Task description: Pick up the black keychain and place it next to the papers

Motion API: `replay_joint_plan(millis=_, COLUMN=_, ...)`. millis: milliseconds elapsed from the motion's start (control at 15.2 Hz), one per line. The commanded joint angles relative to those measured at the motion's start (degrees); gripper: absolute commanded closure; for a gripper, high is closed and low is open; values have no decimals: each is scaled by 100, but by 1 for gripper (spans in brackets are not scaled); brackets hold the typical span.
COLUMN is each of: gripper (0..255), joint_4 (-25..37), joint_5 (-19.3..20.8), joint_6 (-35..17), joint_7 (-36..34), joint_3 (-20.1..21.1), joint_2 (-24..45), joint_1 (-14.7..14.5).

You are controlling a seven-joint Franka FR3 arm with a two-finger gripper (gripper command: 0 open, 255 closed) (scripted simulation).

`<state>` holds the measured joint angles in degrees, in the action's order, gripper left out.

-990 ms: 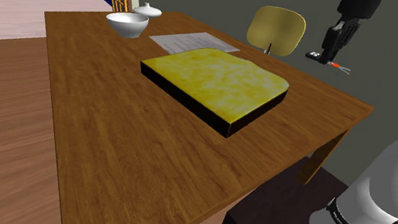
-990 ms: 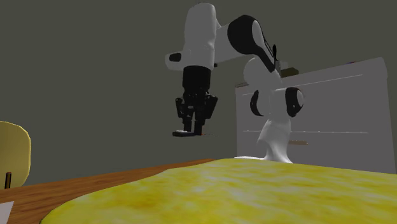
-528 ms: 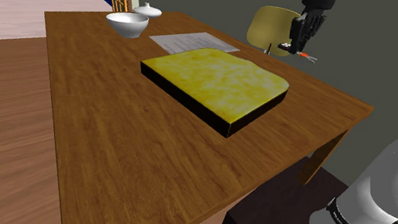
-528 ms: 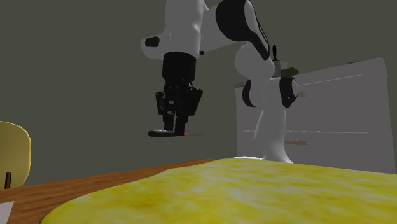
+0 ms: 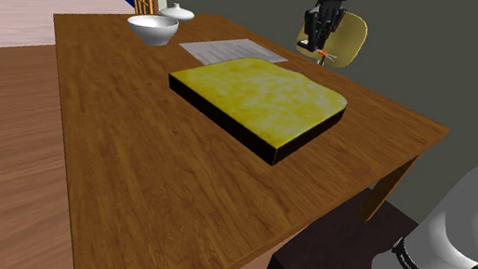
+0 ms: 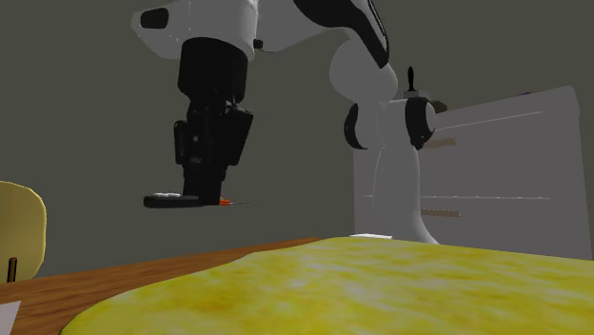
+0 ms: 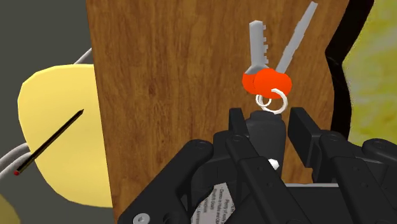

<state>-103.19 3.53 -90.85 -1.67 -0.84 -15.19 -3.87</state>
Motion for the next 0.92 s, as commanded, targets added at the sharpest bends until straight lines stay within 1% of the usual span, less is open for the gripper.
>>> replay_joint_plan(millis=0, gripper=255, joint_4=420, joint_5=-12, joint_6=12, joint_7=-73, joint_3=47, joint_2=411, joint_1=-28)
replay_joint_plan(millis=330, gripper=255, joint_4=1813, joint_5=-11, joint_6=205, joint_7=-213, joint_3=133, joint_2=1620, joint_1=-94)
replay_joint_plan(millis=396, gripper=255, joint_4=1903, joint_5=-10, joint_6=223, joint_7=-220, joint_3=136, joint_2=1691, joint_1=-99)
replay_joint_plan(millis=858, gripper=255, joint_4=1141, joint_5=-11, joint_6=-369, joint_7=-249, joint_3=132, joint_2=1522, joint_1=-96)
